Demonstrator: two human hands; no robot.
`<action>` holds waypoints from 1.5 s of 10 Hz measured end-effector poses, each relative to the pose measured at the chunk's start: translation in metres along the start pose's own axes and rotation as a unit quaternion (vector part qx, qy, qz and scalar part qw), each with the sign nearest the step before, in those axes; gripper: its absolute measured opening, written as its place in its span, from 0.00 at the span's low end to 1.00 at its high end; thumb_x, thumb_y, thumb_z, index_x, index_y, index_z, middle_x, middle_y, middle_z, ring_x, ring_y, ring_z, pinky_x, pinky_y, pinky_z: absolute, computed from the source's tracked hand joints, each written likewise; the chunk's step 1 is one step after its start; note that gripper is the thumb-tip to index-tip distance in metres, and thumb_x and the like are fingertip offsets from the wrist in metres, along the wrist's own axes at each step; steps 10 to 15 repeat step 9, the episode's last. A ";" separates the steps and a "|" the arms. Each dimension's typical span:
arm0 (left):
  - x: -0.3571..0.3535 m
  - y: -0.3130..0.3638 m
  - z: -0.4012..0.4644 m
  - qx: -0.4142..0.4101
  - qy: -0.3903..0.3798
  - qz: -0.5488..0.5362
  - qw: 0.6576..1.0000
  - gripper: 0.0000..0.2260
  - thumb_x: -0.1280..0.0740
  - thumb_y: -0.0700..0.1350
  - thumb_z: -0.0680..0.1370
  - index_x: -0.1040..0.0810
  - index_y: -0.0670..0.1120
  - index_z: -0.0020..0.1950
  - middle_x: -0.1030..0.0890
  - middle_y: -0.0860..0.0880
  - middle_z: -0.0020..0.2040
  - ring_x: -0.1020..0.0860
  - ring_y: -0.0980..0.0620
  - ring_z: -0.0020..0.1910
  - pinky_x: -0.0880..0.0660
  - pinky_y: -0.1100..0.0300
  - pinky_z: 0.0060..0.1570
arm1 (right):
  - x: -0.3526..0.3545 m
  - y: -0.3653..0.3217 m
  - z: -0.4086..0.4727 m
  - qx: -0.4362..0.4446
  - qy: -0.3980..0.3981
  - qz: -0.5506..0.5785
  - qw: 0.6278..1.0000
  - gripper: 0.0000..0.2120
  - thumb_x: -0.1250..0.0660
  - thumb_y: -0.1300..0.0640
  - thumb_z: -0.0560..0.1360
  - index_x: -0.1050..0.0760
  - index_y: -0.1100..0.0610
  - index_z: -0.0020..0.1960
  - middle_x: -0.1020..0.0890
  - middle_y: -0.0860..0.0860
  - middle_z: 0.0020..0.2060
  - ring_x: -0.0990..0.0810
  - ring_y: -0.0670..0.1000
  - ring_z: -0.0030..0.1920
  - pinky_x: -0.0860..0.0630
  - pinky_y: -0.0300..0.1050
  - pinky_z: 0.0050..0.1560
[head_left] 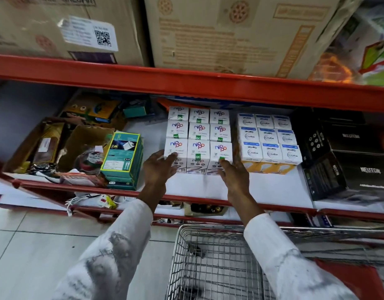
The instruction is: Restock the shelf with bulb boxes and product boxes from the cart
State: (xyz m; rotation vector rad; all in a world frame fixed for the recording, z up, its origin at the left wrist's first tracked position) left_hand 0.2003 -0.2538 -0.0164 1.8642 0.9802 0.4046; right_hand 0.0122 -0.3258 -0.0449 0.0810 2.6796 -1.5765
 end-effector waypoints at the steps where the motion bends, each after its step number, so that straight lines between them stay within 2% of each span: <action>1: 0.001 -0.002 0.004 0.001 0.001 0.004 1.000 0.19 0.25 0.41 0.73 0.22 0.41 0.63 0.17 0.36 0.56 0.16 0.37 0.52 0.19 0.51 0.50 | -0.002 0.000 -0.001 0.006 0.008 0.016 1.000 0.34 0.26 0.41 0.56 0.21 0.45 0.62 0.14 0.45 0.53 0.17 0.49 0.55 0.24 0.56 0.65; 2: 0.001 -0.002 0.006 -0.005 -0.007 0.008 1.000 0.15 0.25 0.40 0.73 0.21 0.44 0.59 0.16 0.36 0.55 0.16 0.37 0.52 0.19 0.53 0.47 | -0.004 -0.001 -0.004 0.009 0.011 0.025 1.000 0.25 0.25 0.47 0.63 0.20 0.46 0.60 0.14 0.45 0.49 0.16 0.49 0.52 0.23 0.55 0.65; 3: 0.001 -0.002 0.006 -0.014 -0.011 0.021 1.000 0.15 0.26 0.41 0.74 0.21 0.43 0.60 0.15 0.37 0.54 0.16 0.39 0.51 0.18 0.53 0.46 | -0.005 0.000 -0.001 0.011 0.014 0.035 0.999 0.24 0.25 0.48 0.64 0.20 0.47 0.60 0.14 0.44 0.48 0.16 0.48 0.51 0.23 0.56 0.64; 4: 0.001 -0.002 0.005 -0.016 -0.007 0.034 0.999 0.18 0.26 0.42 0.74 0.22 0.42 0.63 0.15 0.38 0.54 0.15 0.39 0.51 0.18 0.49 0.51 | -0.005 0.000 0.000 0.014 0.013 0.039 0.999 0.28 0.25 0.46 0.61 0.20 0.48 0.61 0.14 0.46 0.49 0.17 0.49 0.53 0.24 0.57 0.65; 5: 0.001 -0.005 0.006 -0.008 -0.012 0.023 1.000 0.19 0.26 0.42 0.74 0.23 0.41 0.64 0.16 0.38 0.55 0.16 0.38 0.52 0.18 0.50 0.51 | -0.005 0.001 0.001 0.016 0.003 0.034 0.999 0.21 0.26 0.51 0.67 0.20 0.47 0.60 0.13 0.43 0.45 0.16 0.48 0.51 0.23 0.56 0.64; 6: 0.000 -0.006 0.007 -0.021 -0.015 0.025 0.999 0.20 0.26 0.44 0.75 0.23 0.41 0.65 0.16 0.38 0.56 0.16 0.39 0.52 0.19 0.55 0.46 | -0.003 0.001 0.003 0.021 0.006 0.012 1.000 0.21 0.27 0.44 0.61 0.21 0.41 0.54 0.14 0.39 0.40 0.16 0.46 0.46 0.23 0.55 0.63; 7: 0.002 -0.006 0.004 -0.013 -0.016 0.044 0.999 0.24 0.25 0.46 0.73 0.25 0.43 0.67 0.17 0.38 0.59 0.16 0.40 0.53 0.18 0.54 0.48 | -0.003 -0.002 0.001 0.011 -0.006 0.020 1.000 0.20 0.26 0.50 0.68 0.21 0.45 0.61 0.14 0.49 0.48 0.17 0.48 0.48 0.21 0.48 0.57; 8: 0.006 0.000 -0.007 -0.079 0.016 0.148 0.986 0.33 0.23 0.52 0.70 0.29 0.44 0.71 0.23 0.38 0.68 0.22 0.40 0.63 0.22 0.47 0.61 | 0.003 -0.004 -0.005 0.016 -0.009 -0.015 1.000 0.26 0.27 0.46 0.69 0.24 0.48 0.65 0.18 0.54 0.58 0.18 0.51 0.50 0.21 0.49 0.53; 9: 0.007 0.017 -0.046 -0.235 0.056 0.268 0.933 0.29 0.25 0.52 0.72 0.29 0.44 0.70 0.23 0.41 0.66 0.23 0.41 0.63 0.25 0.52 0.63 | 0.026 -0.005 -0.021 0.060 0.098 -0.017 0.993 0.22 0.26 0.43 0.66 0.25 0.44 0.58 0.18 0.52 0.59 0.19 0.51 0.53 0.21 0.58 0.59; 15: 0.007 0.017 -0.046 -0.235 0.056 0.268 0.933 0.29 0.25 0.52 0.72 0.29 0.44 0.70 0.23 0.41 0.66 0.23 0.41 0.63 0.25 0.52 0.63 | 0.026 -0.005 -0.021 0.060 0.098 -0.017 0.993 0.22 0.26 0.43 0.66 0.25 0.44 0.58 0.18 0.52 0.59 0.19 0.51 0.53 0.21 0.58 0.59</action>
Point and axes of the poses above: each hand's wrist, its own z-axis towards the middle knuckle, its own x-axis out of the back of the hand, y = z × x, the point moved 2 cm from there along z, towards the middle knuckle
